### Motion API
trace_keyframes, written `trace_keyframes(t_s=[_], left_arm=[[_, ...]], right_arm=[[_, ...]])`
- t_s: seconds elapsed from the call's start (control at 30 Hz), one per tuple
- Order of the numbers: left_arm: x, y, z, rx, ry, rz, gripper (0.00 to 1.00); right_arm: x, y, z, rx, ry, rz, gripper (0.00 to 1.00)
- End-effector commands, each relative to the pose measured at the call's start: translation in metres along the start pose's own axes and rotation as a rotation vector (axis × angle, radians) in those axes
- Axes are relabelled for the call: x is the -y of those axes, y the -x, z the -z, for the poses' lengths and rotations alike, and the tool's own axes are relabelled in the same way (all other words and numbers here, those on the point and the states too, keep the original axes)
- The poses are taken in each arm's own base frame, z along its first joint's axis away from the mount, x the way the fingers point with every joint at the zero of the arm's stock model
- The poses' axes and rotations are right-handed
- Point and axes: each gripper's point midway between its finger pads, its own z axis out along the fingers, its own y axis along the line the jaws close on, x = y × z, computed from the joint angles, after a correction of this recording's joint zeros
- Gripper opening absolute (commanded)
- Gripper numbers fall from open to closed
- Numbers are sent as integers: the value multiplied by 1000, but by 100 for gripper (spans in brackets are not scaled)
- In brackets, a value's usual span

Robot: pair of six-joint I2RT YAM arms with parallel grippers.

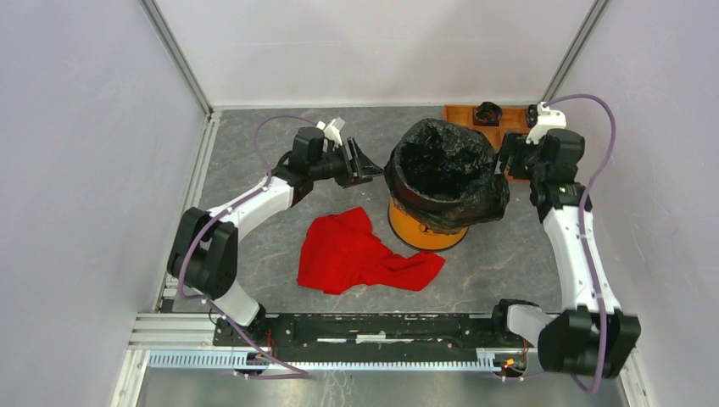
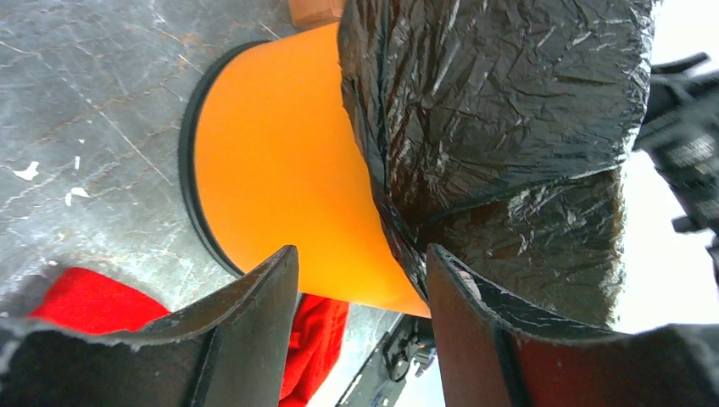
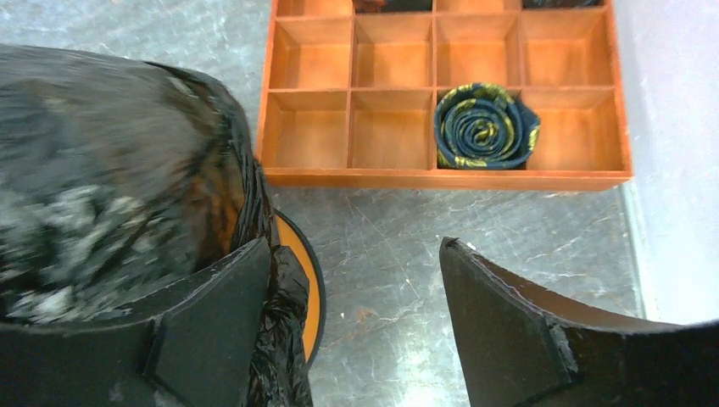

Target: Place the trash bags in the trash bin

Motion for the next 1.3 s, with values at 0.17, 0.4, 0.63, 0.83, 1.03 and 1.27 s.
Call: trace_keyframes(t_s=[0.17,0.4,0.63,0.83,1.03,1.27], left_arm=[[23,-5,-4,4,-149,42,64],[16,-14,-16,-24,-148,47,63],[10,-29,-31,-64,-140,50,54],[6,-44,-39,-92,-124,51,36],[3,-54,-39,-100,-111,46,24],[4,-56,-39,-114,-119,47,14]], right_arm=[[-3,-32,-41,-101,48,-24,80],[17,-1,-2,-82,-87,1,88],[17,24,23,-30,-99,33,93],[11,53,39,45,-80,34,92],[18,37,48,86,-109,-30,83],[11,-8,39,112,13,-135,77]])
